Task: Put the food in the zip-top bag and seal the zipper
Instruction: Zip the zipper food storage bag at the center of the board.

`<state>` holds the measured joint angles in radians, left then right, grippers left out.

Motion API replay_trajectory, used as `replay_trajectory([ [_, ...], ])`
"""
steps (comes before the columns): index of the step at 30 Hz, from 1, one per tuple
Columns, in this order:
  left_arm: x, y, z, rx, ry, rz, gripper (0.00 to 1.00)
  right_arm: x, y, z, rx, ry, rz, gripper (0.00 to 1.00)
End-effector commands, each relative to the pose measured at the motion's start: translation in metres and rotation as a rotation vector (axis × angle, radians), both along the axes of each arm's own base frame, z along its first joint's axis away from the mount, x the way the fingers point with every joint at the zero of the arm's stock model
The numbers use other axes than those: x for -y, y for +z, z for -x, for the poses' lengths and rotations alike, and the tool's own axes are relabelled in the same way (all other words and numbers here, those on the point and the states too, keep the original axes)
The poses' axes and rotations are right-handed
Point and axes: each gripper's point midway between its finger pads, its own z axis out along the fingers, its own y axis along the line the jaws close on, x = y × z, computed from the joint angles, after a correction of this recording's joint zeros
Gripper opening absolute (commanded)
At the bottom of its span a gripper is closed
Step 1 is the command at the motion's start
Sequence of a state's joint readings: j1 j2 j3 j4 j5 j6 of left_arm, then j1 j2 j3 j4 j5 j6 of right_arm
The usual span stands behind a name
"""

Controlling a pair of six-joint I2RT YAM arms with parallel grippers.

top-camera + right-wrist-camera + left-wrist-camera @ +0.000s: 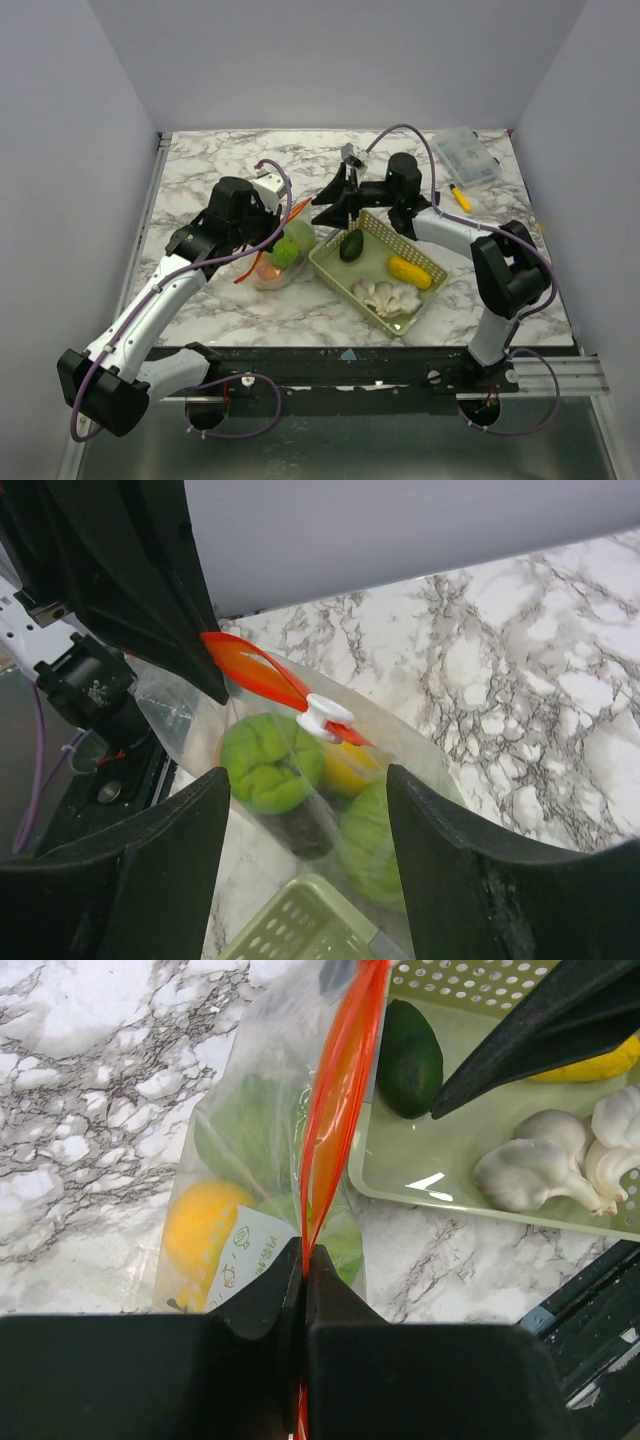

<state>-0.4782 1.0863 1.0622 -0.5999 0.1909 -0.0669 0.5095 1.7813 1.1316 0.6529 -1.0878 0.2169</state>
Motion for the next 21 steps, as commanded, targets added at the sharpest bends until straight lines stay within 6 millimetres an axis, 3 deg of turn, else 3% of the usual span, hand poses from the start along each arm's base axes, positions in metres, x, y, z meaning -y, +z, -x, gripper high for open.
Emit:
replay_trajectory([
  [1, 0.006, 0.011, 0.005, 0.029, -0.05, 0.045, 0.0, -0.009, 0.019, 0.0, 0.081, 0.092, -0.075, 0.67],
  [6, 0.008, 0.013, 0.008, 0.028, -0.07, 0.059, 0.0, -0.012, 0.017, -0.001, 0.066, 0.12, -0.104, 0.67],
  [21, 0.008, 0.011, 0.011, 0.011, -0.077, 0.071, 0.0, -0.018, -0.003, -0.035, 0.092, 0.0, -0.046, 0.68],
])
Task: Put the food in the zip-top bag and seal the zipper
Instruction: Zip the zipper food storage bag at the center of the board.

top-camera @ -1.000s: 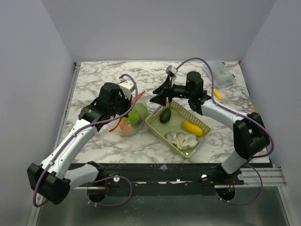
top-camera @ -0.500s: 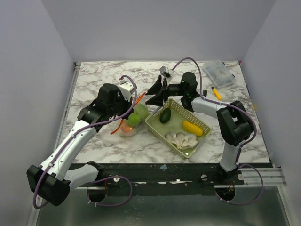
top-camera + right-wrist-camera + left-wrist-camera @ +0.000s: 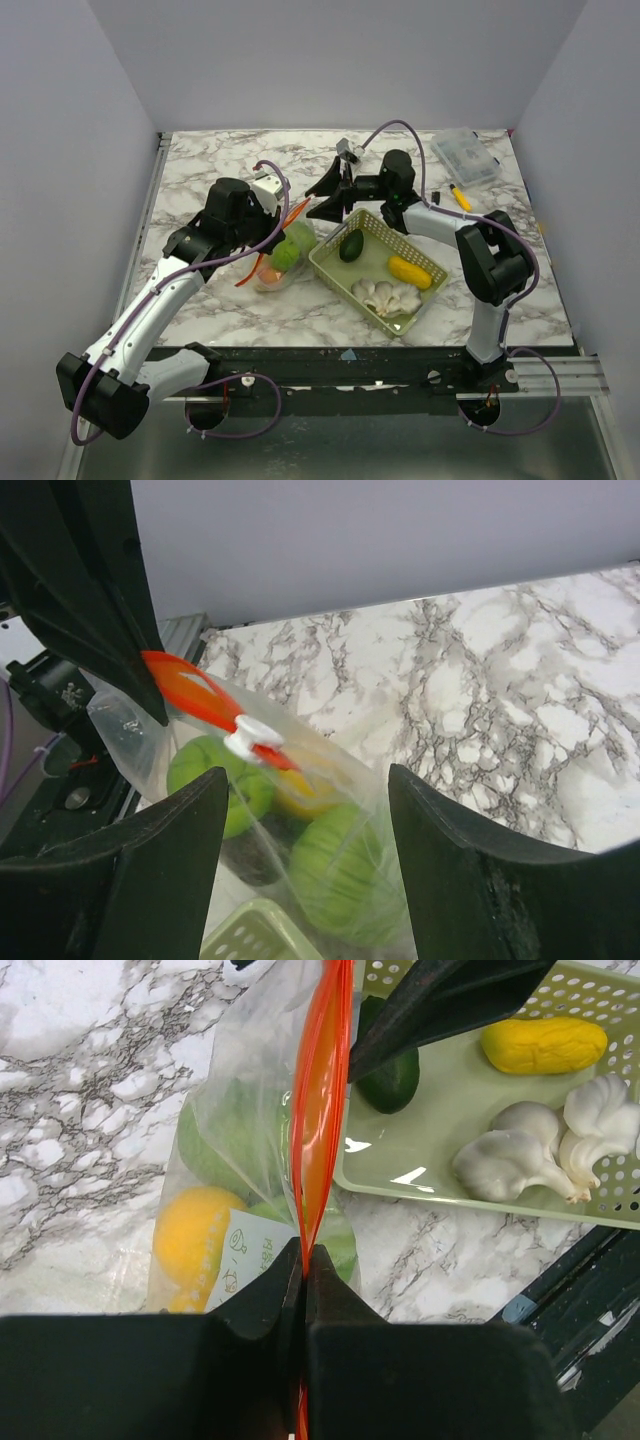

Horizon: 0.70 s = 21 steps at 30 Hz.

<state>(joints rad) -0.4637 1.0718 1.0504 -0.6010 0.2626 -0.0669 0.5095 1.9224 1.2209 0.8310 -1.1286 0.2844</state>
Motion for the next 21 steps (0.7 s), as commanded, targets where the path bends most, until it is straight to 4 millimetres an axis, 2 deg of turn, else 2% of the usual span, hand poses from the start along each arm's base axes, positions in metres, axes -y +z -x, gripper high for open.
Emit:
replay_trajectory([
  [1, 0.004, 0.009, 0.003, 0.028, -0.033, 0.034, 0.0, -0.001, -0.001, -0.018, 0.044, -0.048, 0.014, 0.68],
  [4, 0.005, 0.008, 0.003, 0.021, -0.037, 0.036, 0.0, -0.003, -0.001, -0.014, 0.042, -0.009, 0.013, 0.68],
  [8, 0.008, 0.008, 0.002, 0.013, -0.048, 0.047, 0.0, -0.009, 0.008, 0.009, 0.041, 0.093, -0.03, 0.66],
  [11, 0.009, 0.009, 0.001, 0.005, -0.047, 0.051, 0.0, -0.009, 0.01, 0.022, 0.028, 0.152, -0.061, 0.59],
  [15, 0.008, 0.01, 0.002, 0.001, -0.045, 0.06, 0.0, -0.006, 0.006, 0.031, -0.002, 0.203, -0.092, 0.47],
  [21, 0.009, 0.01, 0.004, -0.012, -0.036, 0.085, 0.0, -0.003, 0.009, 0.042, -0.03, 0.242, -0.139, 0.18],
])
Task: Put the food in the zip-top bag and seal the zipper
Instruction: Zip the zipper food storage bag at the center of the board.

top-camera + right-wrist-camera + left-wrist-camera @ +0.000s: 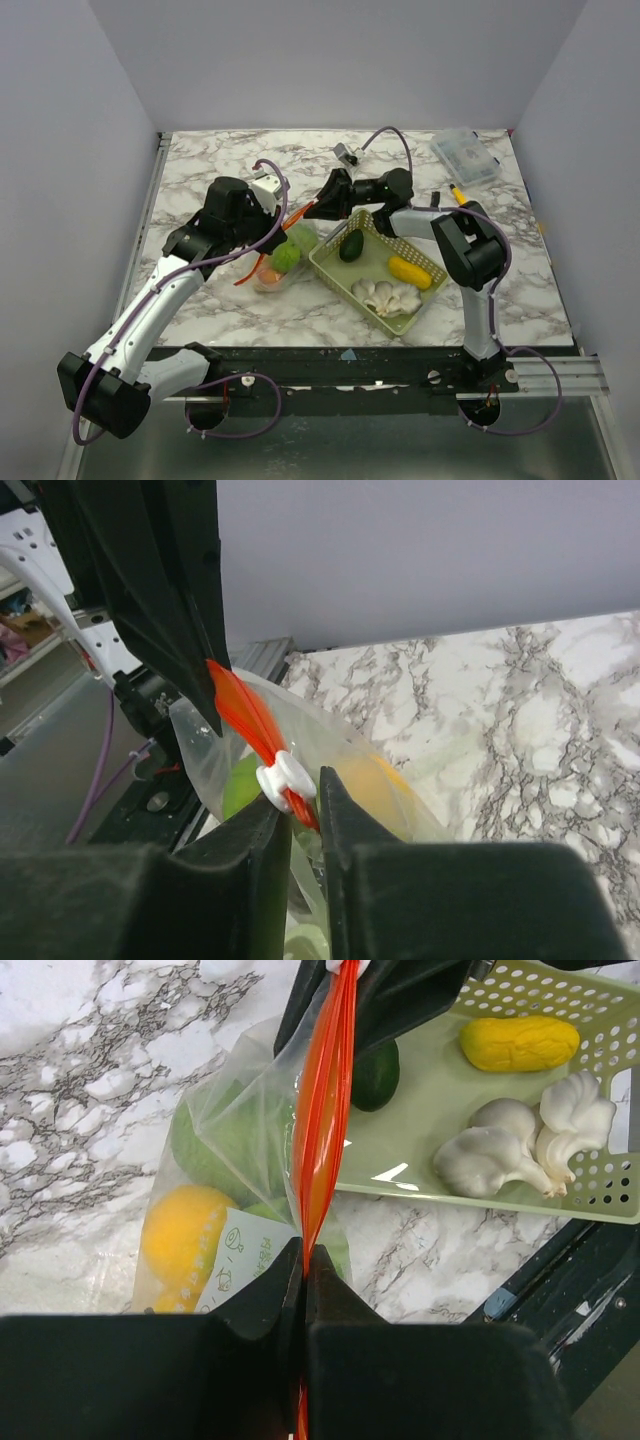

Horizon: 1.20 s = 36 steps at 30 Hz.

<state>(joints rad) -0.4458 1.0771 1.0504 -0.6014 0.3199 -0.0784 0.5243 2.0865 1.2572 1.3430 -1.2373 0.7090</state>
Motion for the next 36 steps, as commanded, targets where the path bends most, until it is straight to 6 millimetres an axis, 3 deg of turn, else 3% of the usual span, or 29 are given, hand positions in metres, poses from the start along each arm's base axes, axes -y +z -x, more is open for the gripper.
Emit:
replay_trajectory([
  [1, 0.005, 0.01, 0.001, 0.011, -0.01, 0.053, 0.0, 0.006, 0.008, 0.021, 0.032, 0.071, -0.042, 0.15],
  [4, 0.003, 0.011, 0.001, 0.009, -0.001, 0.057, 0.0, 0.006, 0.006, 0.018, 0.02, 0.045, -0.024, 0.03],
  [7, 0.001, 0.013, 0.0, 0.015, 0.006, 0.055, 0.01, 0.004, 0.005, 0.012, 0.01, 0.014, -0.014, 0.0],
  [10, -0.001, 0.016, -0.004, 0.014, 0.027, 0.043, 0.22, 0.002, 0.008, 0.006, -0.021, -0.013, -0.007, 0.0],
  [13, -0.003, 0.025, -0.011, 0.033, 0.048, 0.031, 0.53, 0.002, 0.012, 0.004, -0.045, -0.035, -0.002, 0.0],
  [16, -0.003, 0.04, -0.021, 0.089, 0.075, 0.016, 0.71, 0.0, 0.01, -0.004, -0.063, -0.07, 0.04, 0.0],
  [17, -0.001, 0.048, -0.025, 0.114, 0.079, 0.023, 0.72, -0.001, 0.01, -0.005, -0.058, -0.083, 0.047, 0.0],
  [21, 0.015, 0.08, -0.04, 0.168, 0.058, 0.071, 0.73, 0.0, 0.014, -0.005, -0.066, -0.084, 0.072, 0.0],
  [24, 0.03, 0.096, -0.051, 0.165, 0.023, 0.094, 0.68, 0.001, 0.02, -0.001, -0.067, -0.053, 0.072, 0.0],
  [31, 0.058, 0.094, -0.068, 0.116, -0.088, 0.085, 0.44, 0.001, 0.024, 0.003, -0.071, -0.046, 0.071, 0.0],
  [36, 0.074, 0.084, -0.068, 0.076, -0.147, 0.109, 0.41, 0.001, 0.025, 0.004, -0.071, -0.049, 0.074, 0.0],
])
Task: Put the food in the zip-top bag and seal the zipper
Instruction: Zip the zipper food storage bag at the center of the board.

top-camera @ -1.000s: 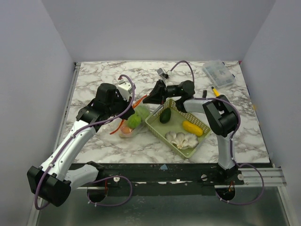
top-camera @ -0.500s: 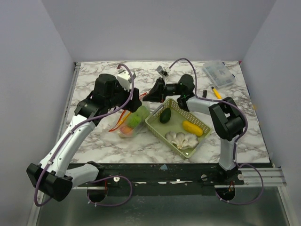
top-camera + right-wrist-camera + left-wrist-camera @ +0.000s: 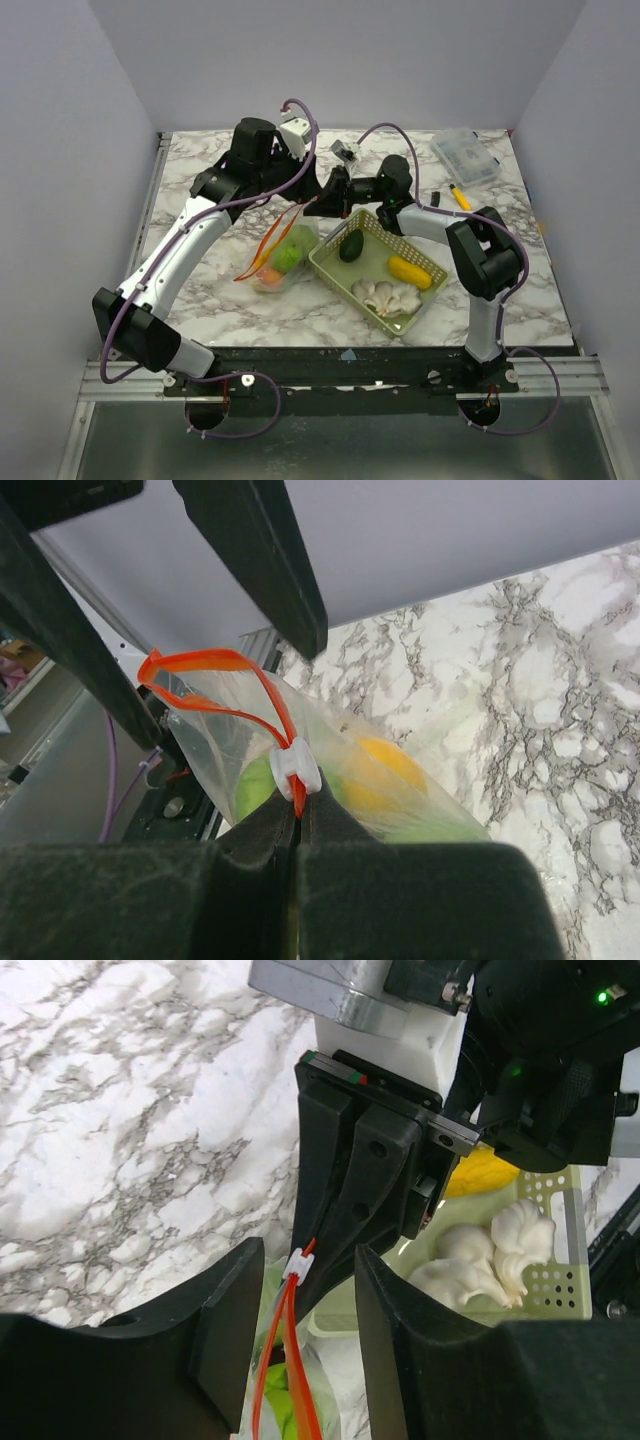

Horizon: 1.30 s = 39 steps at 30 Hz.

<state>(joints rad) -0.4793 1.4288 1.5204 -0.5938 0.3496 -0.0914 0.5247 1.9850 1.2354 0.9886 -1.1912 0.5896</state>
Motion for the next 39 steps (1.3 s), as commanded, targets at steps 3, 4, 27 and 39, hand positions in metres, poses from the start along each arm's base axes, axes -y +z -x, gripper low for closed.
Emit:
replay_trajectory([
  [3, 0.018, -0.007, 0.013, -0.043, -0.116, 0.023, 0.4, -0.001, 0.026, 0.007, 0.056, 0.01, -0.019, 0.0],
  [4, 0.019, -0.009, 0.014, -0.046, -0.12, 0.023, 0.37, 0.0, 0.027, 0.007, 0.059, 0.01, -0.02, 0.0],
  [27, 0.004, -0.036, 0.006, -0.063, -0.049, -0.072, 0.39, -0.001, 0.023, 0.004, 0.056, 0.001, -0.011, 0.0],
  [39, 0.004, -0.031, 0.006, -0.1, -0.061, -0.019, 0.35, -0.002, 0.019, 0.001, 0.054, -0.011, 0.002, 0.0],
])
